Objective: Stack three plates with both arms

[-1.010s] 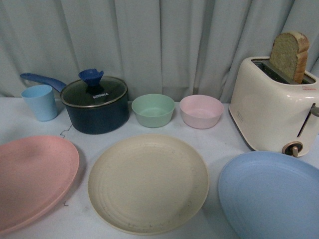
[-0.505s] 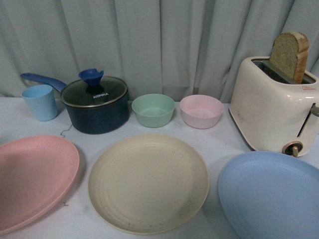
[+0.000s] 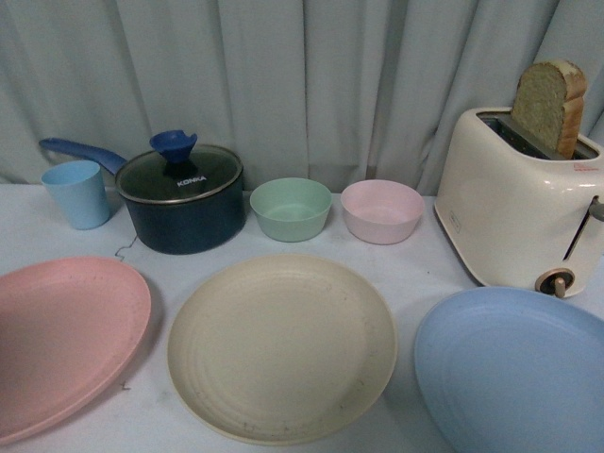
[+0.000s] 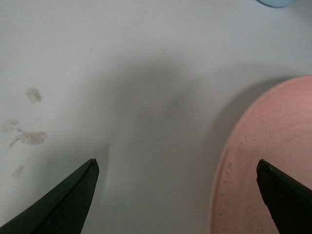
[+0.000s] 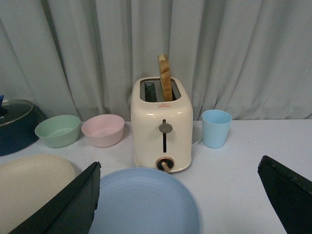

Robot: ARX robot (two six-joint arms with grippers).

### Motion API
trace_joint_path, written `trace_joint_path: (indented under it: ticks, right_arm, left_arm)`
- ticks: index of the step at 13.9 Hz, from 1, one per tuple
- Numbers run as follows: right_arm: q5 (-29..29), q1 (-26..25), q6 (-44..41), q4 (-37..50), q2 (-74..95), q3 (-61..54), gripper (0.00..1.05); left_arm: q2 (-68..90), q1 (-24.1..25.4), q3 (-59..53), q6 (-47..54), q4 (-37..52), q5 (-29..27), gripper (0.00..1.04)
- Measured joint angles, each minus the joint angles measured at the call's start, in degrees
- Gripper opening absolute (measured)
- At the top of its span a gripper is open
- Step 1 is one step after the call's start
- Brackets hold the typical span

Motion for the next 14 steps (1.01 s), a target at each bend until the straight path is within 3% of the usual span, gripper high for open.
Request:
trace_joint_path:
  ticks: [2,3,4,8,14]
  right_arm:
    - [0.0,0.0,0.0,0.0,0.0,0.0,0.98]
    - [0.0,0.0,0.0,0.0,0.0,0.0,0.98]
    - [0.0,0.0,0.0,0.0,0.0,0.0,0.98]
    - [0.0,0.0,0.0,0.0,0.0,0.0,0.98]
    - [0.0,0.0,0.0,0.0,0.0,0.0,0.98]
  left_arm:
    - [1.18,-2.4,-1.68,-0.13,2.38,0.59,0.98]
    - [1.18,-3.52,-2.47,0.13,2.86,0.55,0.66]
    - [1.18,-3.52,-2.47,0.2,2.75,0.31,0.48]
    - [0.7,-3.02,-2.32,1.42,1.38,1.49,0.06]
    - [-10.84,-2.82,-2.23,1.18,-7.85,1.86,0.03]
